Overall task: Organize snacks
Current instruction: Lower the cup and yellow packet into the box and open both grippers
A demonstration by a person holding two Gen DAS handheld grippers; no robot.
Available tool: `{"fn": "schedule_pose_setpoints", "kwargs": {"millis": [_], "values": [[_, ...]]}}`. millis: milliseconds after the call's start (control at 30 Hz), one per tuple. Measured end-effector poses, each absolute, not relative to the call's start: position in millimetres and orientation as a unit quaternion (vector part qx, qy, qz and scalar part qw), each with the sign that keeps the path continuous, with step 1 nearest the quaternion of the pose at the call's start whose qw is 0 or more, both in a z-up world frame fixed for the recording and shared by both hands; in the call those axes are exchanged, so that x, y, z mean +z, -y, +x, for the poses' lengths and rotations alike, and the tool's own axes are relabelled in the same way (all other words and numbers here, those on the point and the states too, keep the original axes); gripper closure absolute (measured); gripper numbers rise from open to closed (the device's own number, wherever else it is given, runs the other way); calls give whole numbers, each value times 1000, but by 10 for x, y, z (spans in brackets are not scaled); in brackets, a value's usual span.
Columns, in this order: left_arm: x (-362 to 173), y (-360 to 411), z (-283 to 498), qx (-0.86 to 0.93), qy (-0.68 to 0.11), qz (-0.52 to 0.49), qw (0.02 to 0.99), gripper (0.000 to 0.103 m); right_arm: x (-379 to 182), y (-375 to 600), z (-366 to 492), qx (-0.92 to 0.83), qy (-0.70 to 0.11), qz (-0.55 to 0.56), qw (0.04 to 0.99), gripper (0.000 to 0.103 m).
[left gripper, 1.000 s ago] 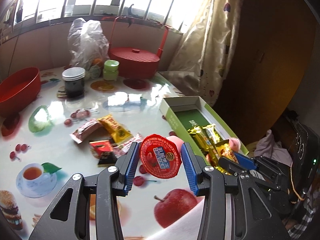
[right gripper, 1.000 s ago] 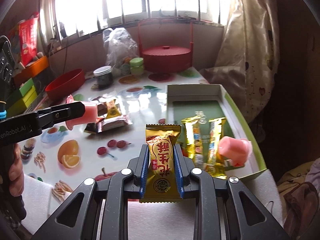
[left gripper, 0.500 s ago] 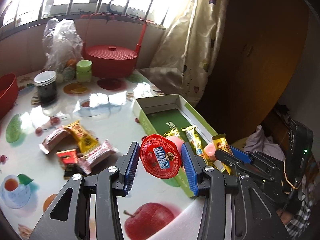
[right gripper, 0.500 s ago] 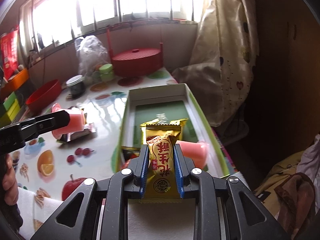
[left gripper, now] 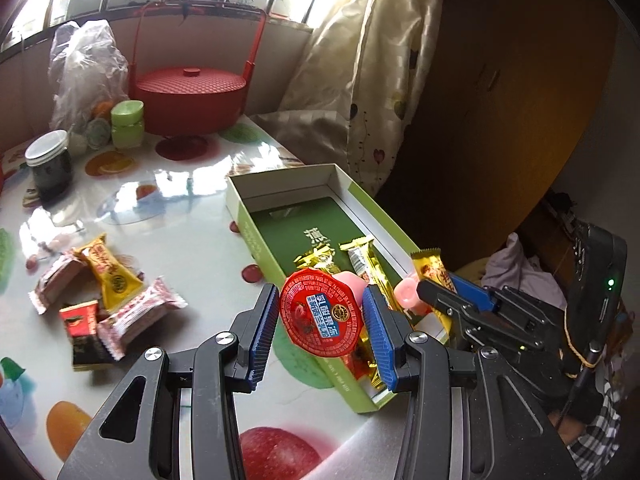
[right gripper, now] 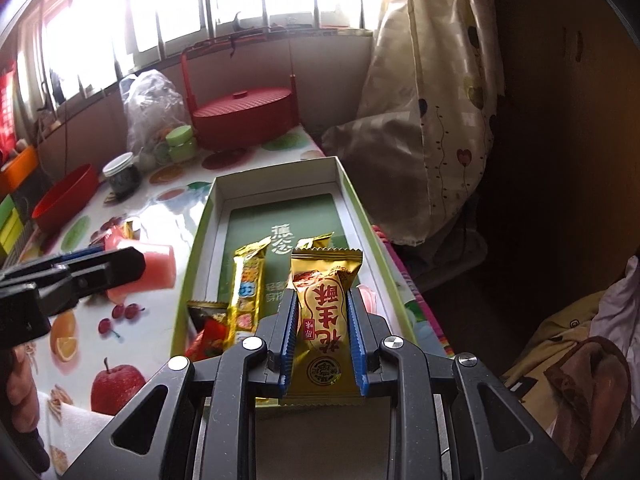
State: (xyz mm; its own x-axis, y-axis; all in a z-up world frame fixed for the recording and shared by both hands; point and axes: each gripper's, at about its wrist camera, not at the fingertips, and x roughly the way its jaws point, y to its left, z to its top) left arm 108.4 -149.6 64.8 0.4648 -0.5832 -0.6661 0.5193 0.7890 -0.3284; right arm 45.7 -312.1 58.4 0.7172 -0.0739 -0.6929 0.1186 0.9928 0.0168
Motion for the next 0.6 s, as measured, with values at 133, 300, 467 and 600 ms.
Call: {"fn": "schedule_pose_setpoints", "kwargs": {"millis": [133, 300, 467, 600], "values": [[580, 1588, 1100, -326, -413, -36, 849, 58, 579, 3145, 500, -52, -374, 25, 926, 80], [508, 1696, 1134, -327, -423, -29, 845, 58, 567, 3120, 527, -45, -374, 20, 926, 80], [458, 1757, 1197, -325, -431, -31, 841, 58, 554, 3082, 543, -44, -373, 9, 927, 80], [438, 1799, 1229, -326, -431, -28, 841, 58, 544, 3058, 556, -39, -371, 0, 928, 80]]}}
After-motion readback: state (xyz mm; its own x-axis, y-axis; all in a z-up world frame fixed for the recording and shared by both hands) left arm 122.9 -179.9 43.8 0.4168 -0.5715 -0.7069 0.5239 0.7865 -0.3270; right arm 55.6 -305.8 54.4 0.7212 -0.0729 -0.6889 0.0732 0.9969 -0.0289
